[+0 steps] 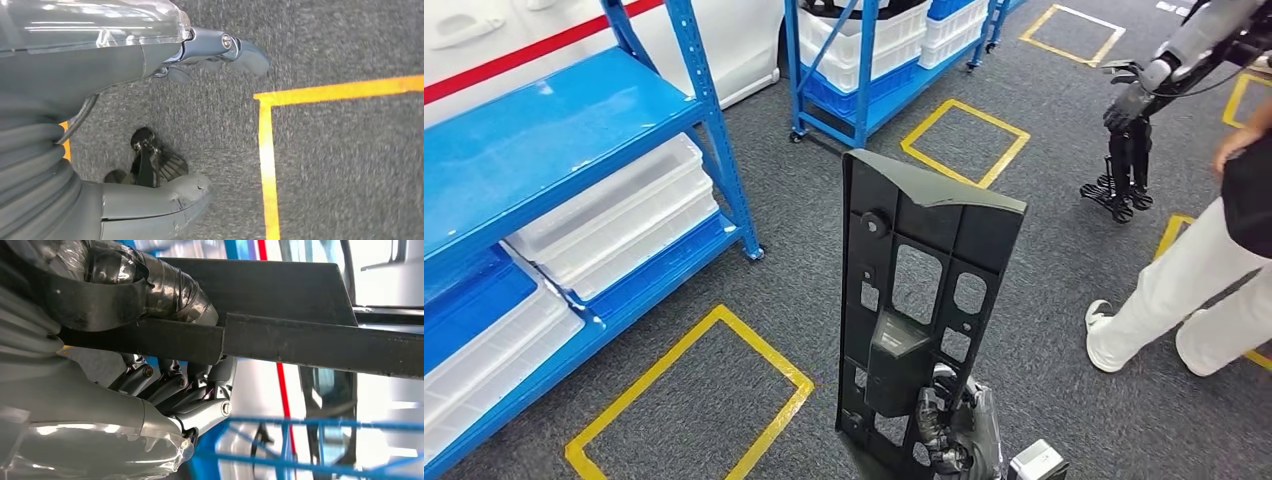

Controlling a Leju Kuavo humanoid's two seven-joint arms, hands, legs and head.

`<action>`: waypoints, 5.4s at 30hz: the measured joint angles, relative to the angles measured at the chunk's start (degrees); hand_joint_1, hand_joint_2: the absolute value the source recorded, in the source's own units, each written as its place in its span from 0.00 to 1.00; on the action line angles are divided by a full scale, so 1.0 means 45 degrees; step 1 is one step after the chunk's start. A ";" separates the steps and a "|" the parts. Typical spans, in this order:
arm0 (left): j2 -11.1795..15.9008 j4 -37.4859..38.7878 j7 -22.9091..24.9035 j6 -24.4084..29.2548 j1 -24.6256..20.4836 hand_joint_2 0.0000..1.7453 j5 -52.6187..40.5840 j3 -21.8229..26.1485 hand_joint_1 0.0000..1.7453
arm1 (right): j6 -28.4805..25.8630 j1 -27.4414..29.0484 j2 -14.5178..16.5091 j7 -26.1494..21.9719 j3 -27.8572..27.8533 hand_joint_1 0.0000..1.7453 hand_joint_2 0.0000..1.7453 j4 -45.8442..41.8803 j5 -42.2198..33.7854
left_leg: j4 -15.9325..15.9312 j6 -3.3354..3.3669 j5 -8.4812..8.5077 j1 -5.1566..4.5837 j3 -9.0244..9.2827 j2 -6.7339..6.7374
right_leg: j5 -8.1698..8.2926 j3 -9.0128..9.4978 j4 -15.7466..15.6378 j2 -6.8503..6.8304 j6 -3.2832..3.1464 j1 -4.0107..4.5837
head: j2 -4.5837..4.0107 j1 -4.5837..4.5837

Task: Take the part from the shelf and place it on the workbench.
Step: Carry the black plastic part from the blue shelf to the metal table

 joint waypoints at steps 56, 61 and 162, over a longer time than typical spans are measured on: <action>0.0274 0.1355 -0.3751 0.0456 -0.1618 1.00 -0.3865 0.0744 0.00 | 0.0836 -0.0229 0.0296 0.0815 -0.0568 1.00 1.00 -0.0526 0.1518 | 0.0368 -0.0165 -0.0110 -0.0010 -0.0315 -0.1244 | 0.1551 0.1464 -0.3192 0.1603 -0.0232 0.0030 | 0.0000 -0.0001; 0.0216 0.2145 -0.4210 0.1385 -0.2482 1.00 -0.3110 0.0586 0.00 | 0.0531 -0.0656 0.0323 0.0906 -0.0405 1.00 1.00 -0.0474 0.0652 | 0.0183 0.0093 0.0023 -0.0080 -0.0281 -0.0268 | 0.0066 0.0089 -0.0372 0.0049 -0.0005 0.0055 | 0.0000 0.0003; 0.0061 0.0017 -0.2174 0.1364 0.0134 1.00 0.3276 -0.4324 0.00 | -0.1149 -0.0534 0.0308 0.0919 0.0000 1.00 1.00 -0.0255 0.1908 | 0.0667 -0.0077 -0.0350 -0.0041 -0.0427 0.0838 | 0.1382 0.1660 -0.3079 -0.0964 -0.0162 0.0220 | 0.0000 0.0033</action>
